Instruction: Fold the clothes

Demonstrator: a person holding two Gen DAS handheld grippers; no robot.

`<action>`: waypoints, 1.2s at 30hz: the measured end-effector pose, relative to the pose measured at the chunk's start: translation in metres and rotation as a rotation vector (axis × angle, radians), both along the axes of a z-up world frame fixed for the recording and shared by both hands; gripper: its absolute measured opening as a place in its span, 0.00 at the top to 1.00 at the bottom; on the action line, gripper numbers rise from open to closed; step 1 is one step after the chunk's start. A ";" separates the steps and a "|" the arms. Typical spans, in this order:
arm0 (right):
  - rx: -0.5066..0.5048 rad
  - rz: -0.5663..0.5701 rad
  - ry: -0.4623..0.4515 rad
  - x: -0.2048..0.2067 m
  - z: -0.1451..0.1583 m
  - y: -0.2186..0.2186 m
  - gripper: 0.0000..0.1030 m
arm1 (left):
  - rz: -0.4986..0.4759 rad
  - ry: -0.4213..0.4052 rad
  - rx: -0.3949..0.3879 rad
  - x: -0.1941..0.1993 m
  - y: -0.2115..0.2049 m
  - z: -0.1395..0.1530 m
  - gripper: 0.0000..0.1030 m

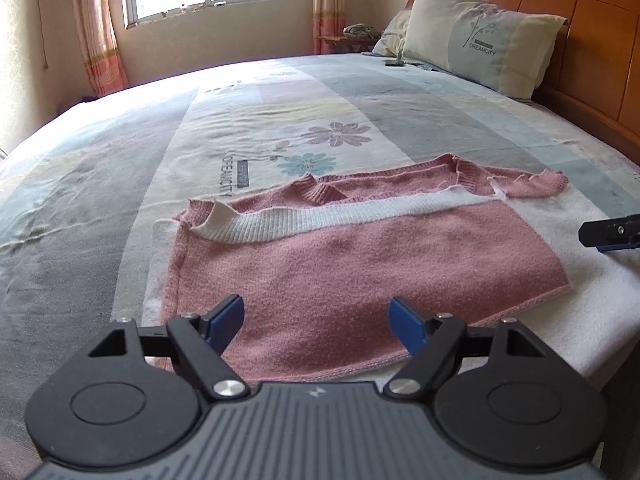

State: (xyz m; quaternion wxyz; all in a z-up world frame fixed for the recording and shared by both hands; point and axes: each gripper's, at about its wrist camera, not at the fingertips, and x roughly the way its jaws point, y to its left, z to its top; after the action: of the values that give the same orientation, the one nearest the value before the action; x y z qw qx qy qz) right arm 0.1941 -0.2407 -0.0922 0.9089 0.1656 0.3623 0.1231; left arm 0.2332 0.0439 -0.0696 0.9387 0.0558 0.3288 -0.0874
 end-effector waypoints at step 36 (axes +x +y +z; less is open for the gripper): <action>-0.063 0.254 0.091 -0.066 -0.004 0.045 0.00 | 0.102 0.265 -0.305 -0.052 0.027 -0.005 0.14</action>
State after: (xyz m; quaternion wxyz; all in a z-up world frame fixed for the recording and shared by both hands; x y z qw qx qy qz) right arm 0.1277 -0.1954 -0.0957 0.8734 0.0954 0.4249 0.2182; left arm 0.1810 0.0709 -0.0747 0.8880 -0.1158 0.4347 -0.0950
